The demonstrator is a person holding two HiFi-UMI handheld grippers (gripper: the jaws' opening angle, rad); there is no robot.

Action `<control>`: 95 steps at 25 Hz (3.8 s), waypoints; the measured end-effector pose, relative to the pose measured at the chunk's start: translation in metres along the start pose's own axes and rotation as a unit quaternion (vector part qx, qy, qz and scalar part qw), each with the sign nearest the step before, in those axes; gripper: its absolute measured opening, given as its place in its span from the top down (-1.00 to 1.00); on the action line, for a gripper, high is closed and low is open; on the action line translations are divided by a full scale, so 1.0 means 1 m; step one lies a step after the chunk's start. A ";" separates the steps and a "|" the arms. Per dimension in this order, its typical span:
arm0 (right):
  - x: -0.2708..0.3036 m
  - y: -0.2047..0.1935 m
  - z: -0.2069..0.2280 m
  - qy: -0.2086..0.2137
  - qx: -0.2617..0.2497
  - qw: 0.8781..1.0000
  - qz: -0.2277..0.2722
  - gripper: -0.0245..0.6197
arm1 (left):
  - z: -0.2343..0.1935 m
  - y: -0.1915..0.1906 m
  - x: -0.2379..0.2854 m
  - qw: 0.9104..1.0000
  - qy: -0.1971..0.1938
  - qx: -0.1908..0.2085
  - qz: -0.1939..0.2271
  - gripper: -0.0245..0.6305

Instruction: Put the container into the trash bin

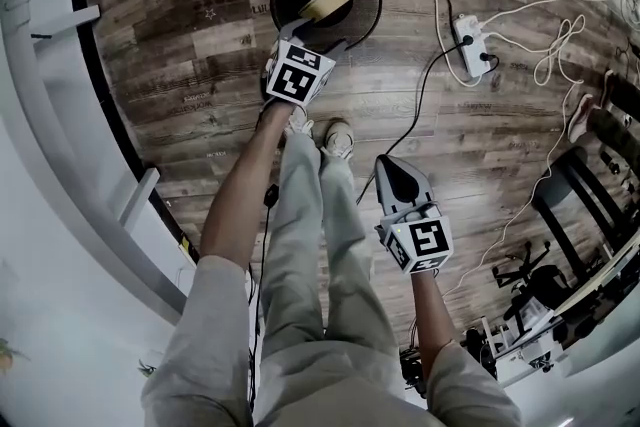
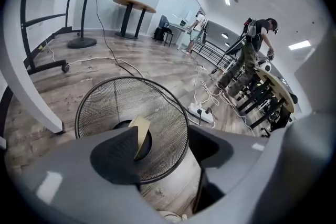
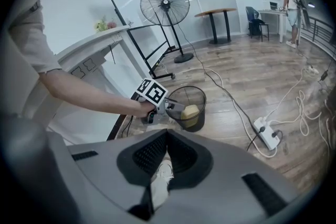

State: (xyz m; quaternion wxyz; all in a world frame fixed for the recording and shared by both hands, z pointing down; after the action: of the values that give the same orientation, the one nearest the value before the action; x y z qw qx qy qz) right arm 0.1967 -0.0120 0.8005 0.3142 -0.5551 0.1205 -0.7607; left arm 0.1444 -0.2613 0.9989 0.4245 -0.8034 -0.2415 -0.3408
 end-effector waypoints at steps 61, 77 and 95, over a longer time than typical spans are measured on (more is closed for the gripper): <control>-0.072 0.141 -0.032 -0.020 -0.095 0.986 0.135 0.88 | 0.133 0.072 -0.334 0.977 0.110 -0.024 0.184 0.89; -0.167 0.225 -0.058 -0.035 -0.108 0.970 0.214 0.88 | 0.164 0.161 -0.423 0.963 0.117 0.021 0.241 0.89; -0.268 0.277 -0.074 -0.061 -0.142 0.949 0.273 0.88 | 0.210 0.201 -0.510 0.951 0.143 0.046 0.271 0.89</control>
State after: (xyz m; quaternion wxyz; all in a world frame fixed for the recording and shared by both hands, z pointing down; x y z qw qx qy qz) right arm 0.2738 -0.0744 0.4208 0.4350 -0.5852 0.3546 -0.5853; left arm 0.0205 -0.2392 0.4256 0.5675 -0.7611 0.0329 -0.3124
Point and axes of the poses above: the fingertips, and each gripper's own axes: x forward along the fingers, z to its right, y out of its top, the point moved 10 cm from there along -x, backward along the fingers, and after that the axes turned 1 degree about -x, right-handed, at the moved point
